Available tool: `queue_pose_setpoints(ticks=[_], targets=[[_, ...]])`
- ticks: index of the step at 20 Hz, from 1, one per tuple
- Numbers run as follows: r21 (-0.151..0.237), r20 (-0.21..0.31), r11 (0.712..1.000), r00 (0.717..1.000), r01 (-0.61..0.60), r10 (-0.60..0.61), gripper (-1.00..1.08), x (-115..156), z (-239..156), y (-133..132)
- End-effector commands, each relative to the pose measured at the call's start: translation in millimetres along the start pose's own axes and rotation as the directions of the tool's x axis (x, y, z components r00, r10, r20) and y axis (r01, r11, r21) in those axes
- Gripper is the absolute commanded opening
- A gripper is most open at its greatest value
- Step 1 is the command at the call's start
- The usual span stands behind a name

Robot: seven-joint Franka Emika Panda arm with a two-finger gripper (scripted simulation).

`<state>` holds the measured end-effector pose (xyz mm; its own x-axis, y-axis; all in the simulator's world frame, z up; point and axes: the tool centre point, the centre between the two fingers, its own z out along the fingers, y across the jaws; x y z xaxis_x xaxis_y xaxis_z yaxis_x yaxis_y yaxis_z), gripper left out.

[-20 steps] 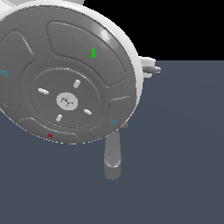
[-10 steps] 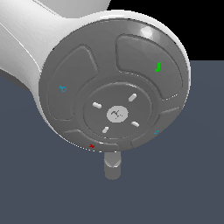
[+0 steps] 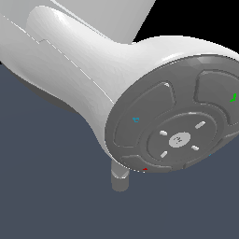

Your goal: Turn on the faucet by rotating a designated handle.

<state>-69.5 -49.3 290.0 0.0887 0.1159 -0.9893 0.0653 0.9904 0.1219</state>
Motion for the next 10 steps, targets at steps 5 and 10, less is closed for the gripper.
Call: queue_pose_setpoints(ticks=[5, 10], targets=[[-0.052, -0.068, 0.996, 0.995, 0.071, -0.074, -1.0, 5, 10, -9], [-0.06, -0.077, 0.994, 0.993, 0.089, -0.094, -1.0, 5, 13, -22]])
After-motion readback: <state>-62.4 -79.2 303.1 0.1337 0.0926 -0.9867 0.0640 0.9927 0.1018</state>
